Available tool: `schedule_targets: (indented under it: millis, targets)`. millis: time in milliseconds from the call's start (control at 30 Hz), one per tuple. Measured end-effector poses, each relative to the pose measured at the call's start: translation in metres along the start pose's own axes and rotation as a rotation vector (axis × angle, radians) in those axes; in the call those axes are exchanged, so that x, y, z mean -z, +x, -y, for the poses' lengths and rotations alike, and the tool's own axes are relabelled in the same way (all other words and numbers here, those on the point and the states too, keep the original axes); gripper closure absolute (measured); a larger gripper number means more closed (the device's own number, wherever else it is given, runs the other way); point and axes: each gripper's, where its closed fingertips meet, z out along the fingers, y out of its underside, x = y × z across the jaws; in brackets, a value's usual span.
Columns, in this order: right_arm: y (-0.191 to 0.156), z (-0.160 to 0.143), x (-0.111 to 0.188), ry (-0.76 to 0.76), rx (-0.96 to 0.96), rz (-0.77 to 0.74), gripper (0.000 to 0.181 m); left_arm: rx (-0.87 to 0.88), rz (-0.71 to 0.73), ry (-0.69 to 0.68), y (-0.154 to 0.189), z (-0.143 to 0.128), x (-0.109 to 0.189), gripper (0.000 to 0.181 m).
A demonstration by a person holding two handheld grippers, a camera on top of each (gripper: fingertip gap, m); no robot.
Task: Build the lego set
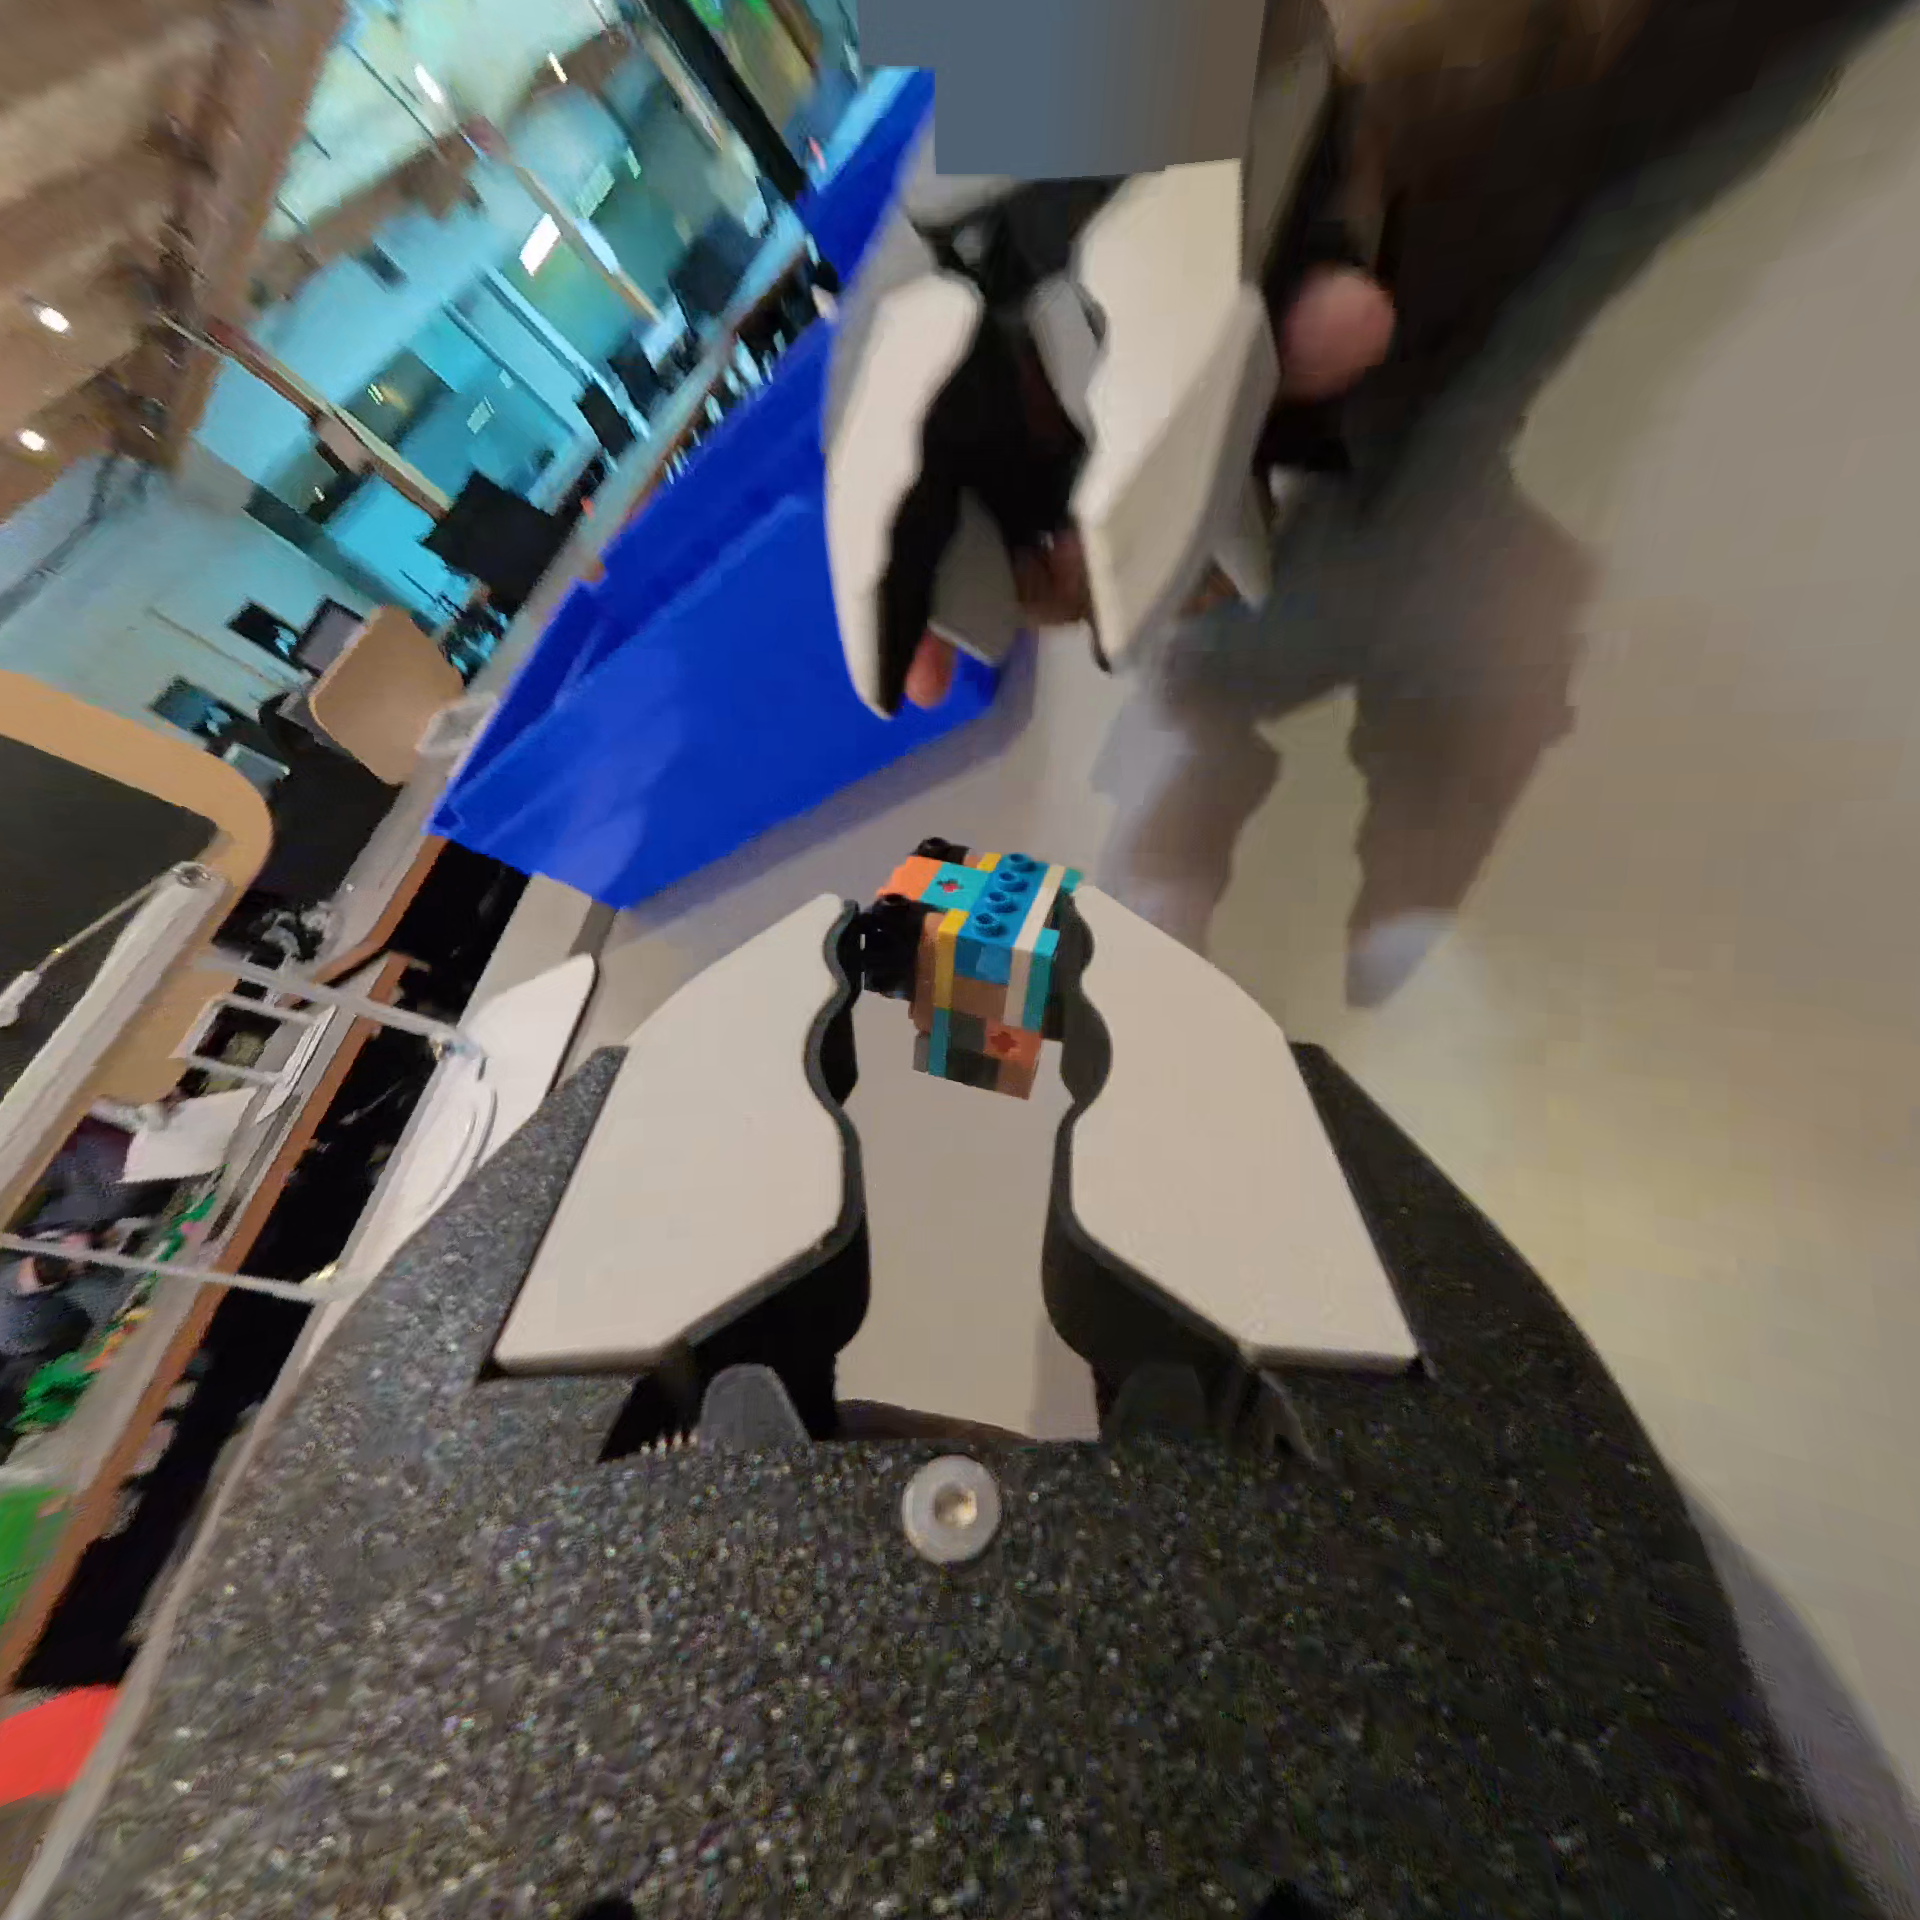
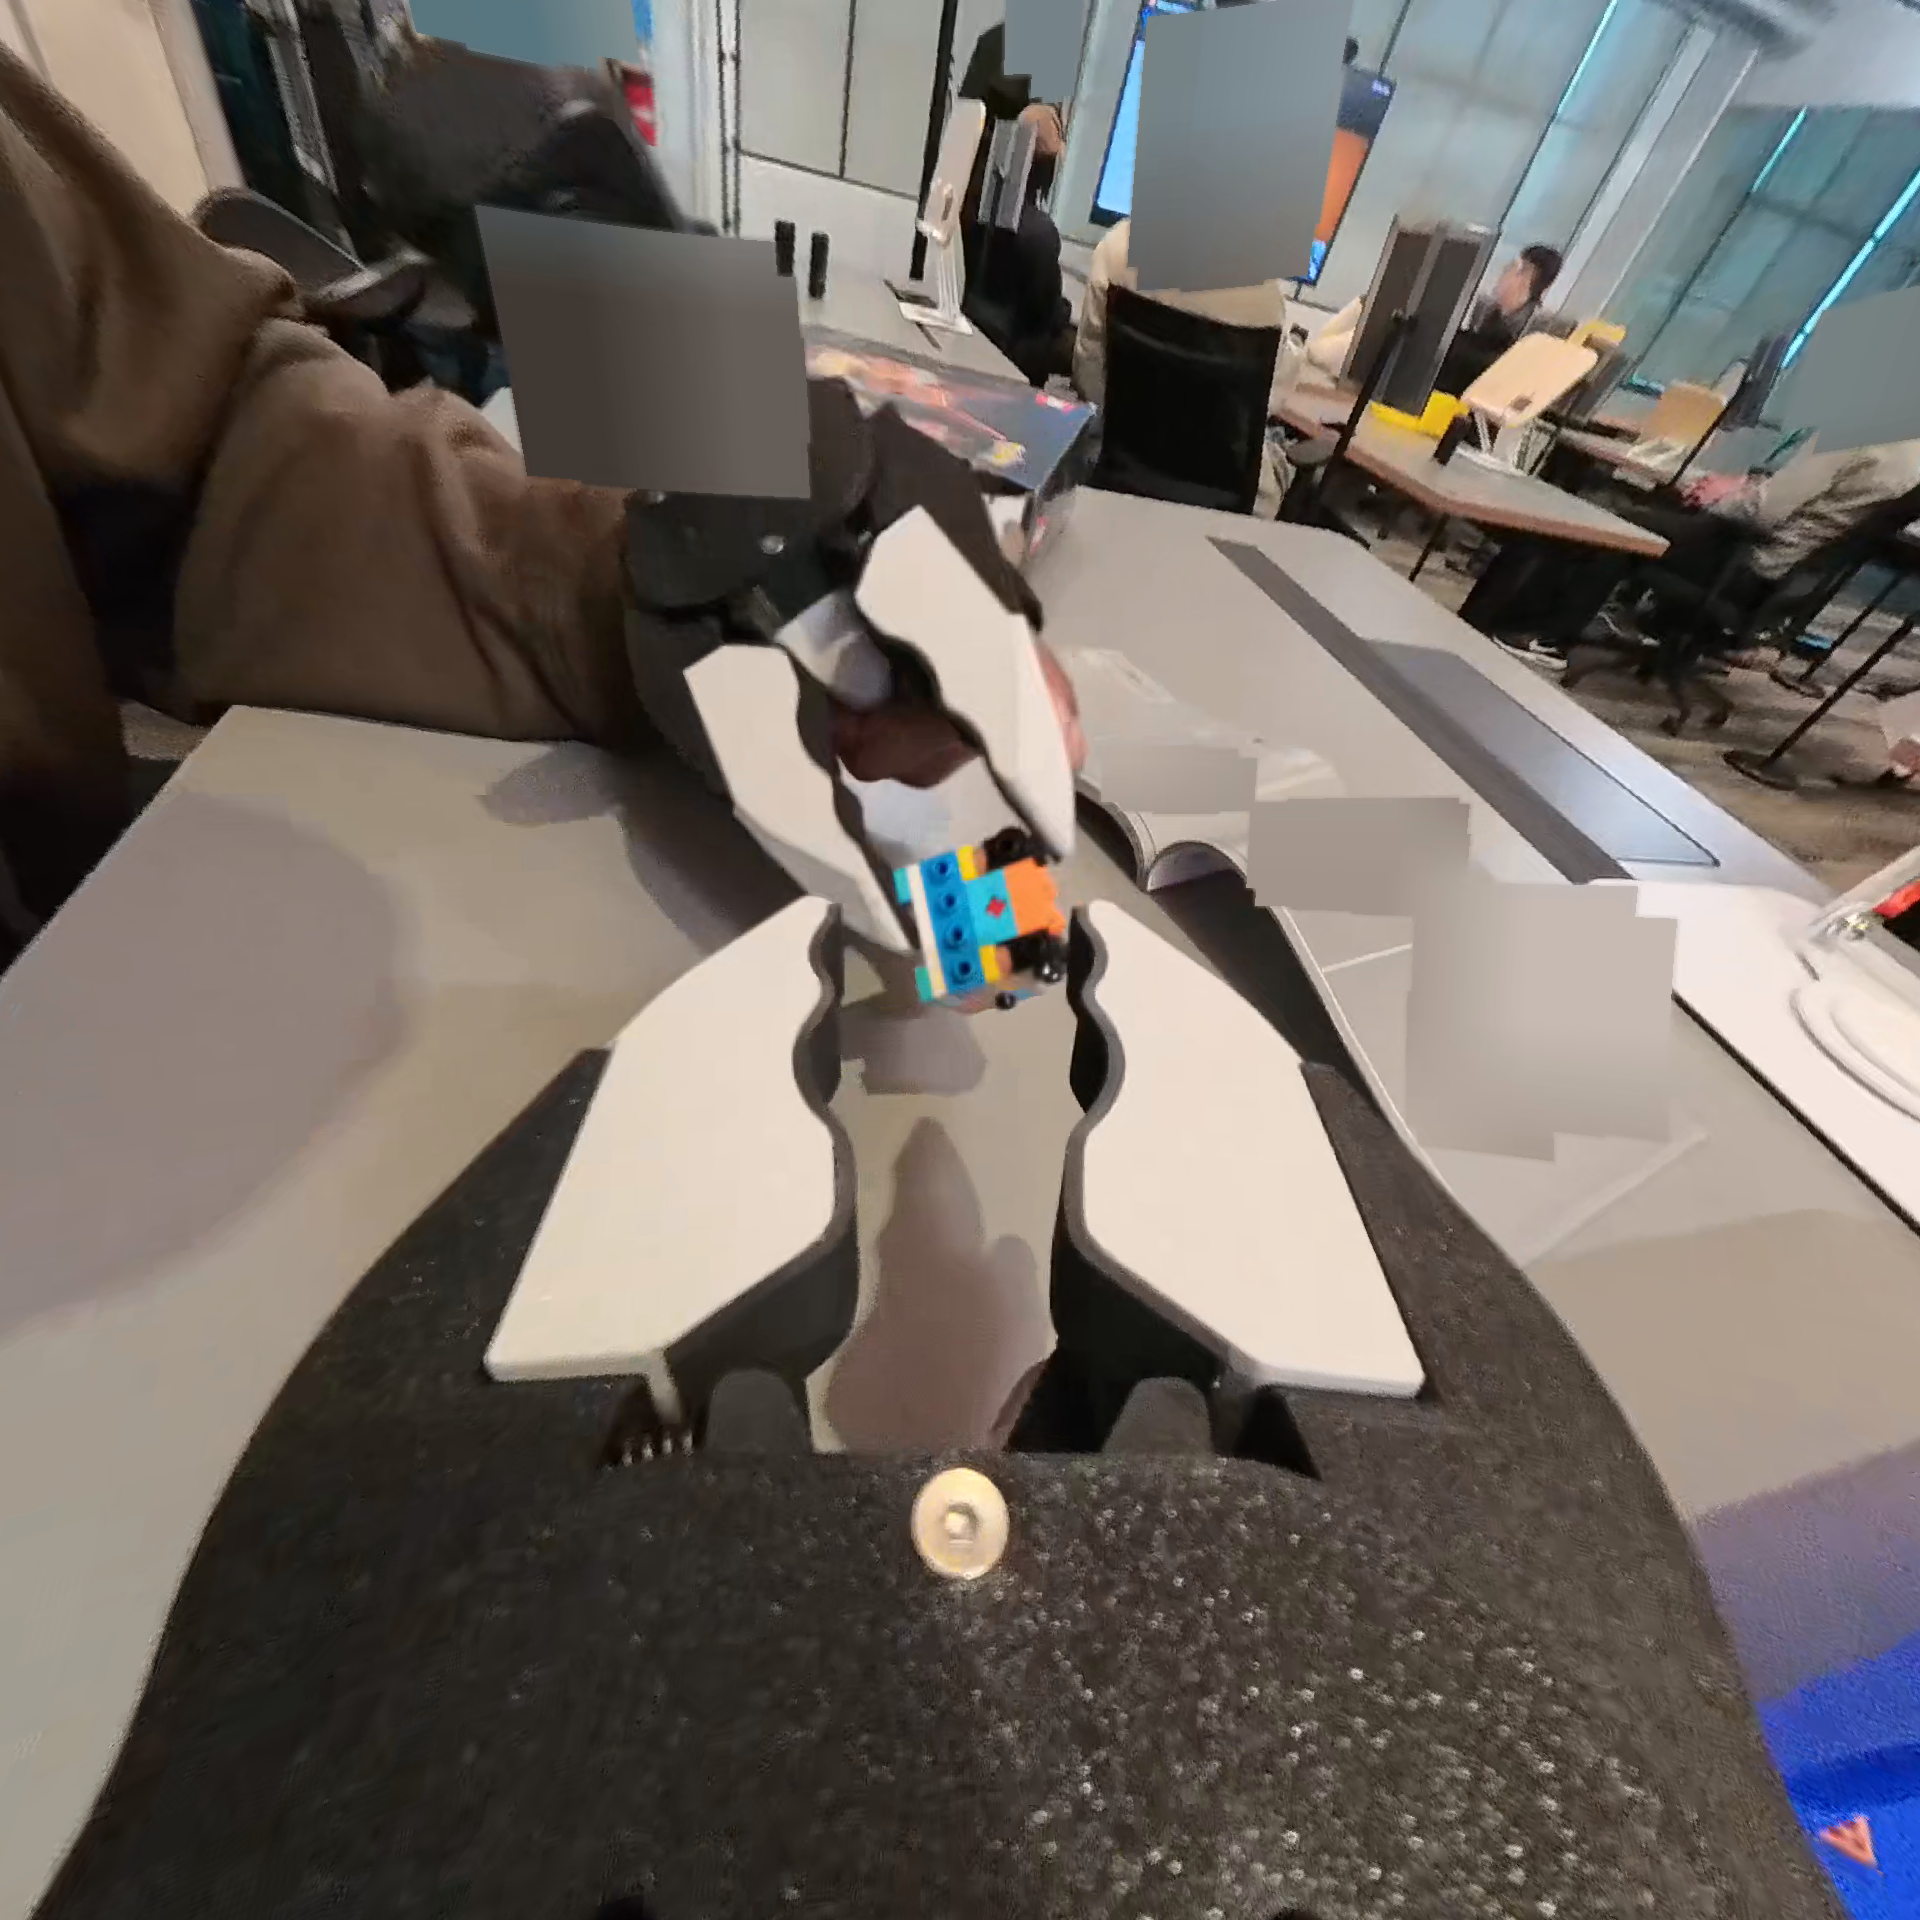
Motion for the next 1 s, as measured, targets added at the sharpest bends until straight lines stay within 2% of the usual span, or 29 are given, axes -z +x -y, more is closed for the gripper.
schedule_targets:
  millis: [133,267,733,1000]
  targets:
    - [0.006,-0.012,-0.003,-0.053,0.011,-0.034,0.144,-0.064,-0.095,-0.165,0.021,-0.025,-0.008,0.145]
    - [0.006,-0.025,-0.006,-0.105,0.035,-0.043,0.148,-0.004,-0.112,-0.172,0.021,-0.027,-0.006,0.145]
    - [0.020,-0.034,-0.006,-0.158,0.022,-0.112,0.150,0.077,-0.182,-0.144,0.028,-0.034,-0.002,0.139]
    - [0.024,-0.033,-0.003,-0.144,-0.022,-0.111,0.151,0.221,-0.188,-0.014,0.018,-0.019,0.003,0.138]
